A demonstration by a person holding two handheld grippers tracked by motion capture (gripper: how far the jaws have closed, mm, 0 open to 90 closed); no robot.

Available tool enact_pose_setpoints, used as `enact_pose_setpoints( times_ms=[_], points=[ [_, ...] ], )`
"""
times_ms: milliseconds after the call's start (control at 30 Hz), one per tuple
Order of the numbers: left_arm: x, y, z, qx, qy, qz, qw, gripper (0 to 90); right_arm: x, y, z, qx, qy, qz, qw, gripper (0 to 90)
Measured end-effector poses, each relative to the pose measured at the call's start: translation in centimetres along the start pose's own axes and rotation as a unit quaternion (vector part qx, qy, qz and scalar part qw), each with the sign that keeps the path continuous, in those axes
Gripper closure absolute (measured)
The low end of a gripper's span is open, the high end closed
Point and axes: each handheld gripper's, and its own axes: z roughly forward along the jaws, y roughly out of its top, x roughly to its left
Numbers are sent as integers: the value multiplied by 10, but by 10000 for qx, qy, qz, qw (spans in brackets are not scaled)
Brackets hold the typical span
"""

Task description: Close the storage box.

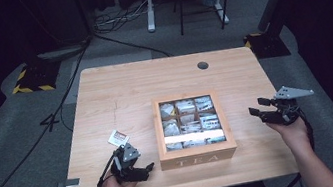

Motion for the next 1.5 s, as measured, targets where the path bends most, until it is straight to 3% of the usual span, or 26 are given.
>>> enact_pose_setpoints(
  times_ms=[200,267,300,533,700,1033,1200,1267,1500],
  points=[
    [1,0,0,-5,6,-13,10000,179,-8,-15,12,48,-130,-14,9999,402],
    [1,0,0,7,6,-26,10000,180,-12,-21,17,151,-165,63,9997,405],
    [2,0,0,3,14,-42,10000,180,-15,-26,22,194,-182,212,9994,407],
    [4,0,0,-6,28,-68,10000,179,-20,-36,34,324,-264,309,9986,407],
    [4,0,0,-6,30,-72,10000,179,-16,-42,46,383,-299,69,9988,405],
    [4,0,0,-4,29,-68,10000,179,-7,-45,59,614,-315,-144,9975,406],
    [4,0,1,-2,39,-70,10000,178,-7,-44,63,735,-312,142,9967,301],
    [4,1,1,1,50,-84,10000,176,-7,-44,65,795,-406,164,9959,215],
    [4,1,1,16,80,-100,9999,172,-7,-44,65,888,-478,215,9947,135]
  ],
)
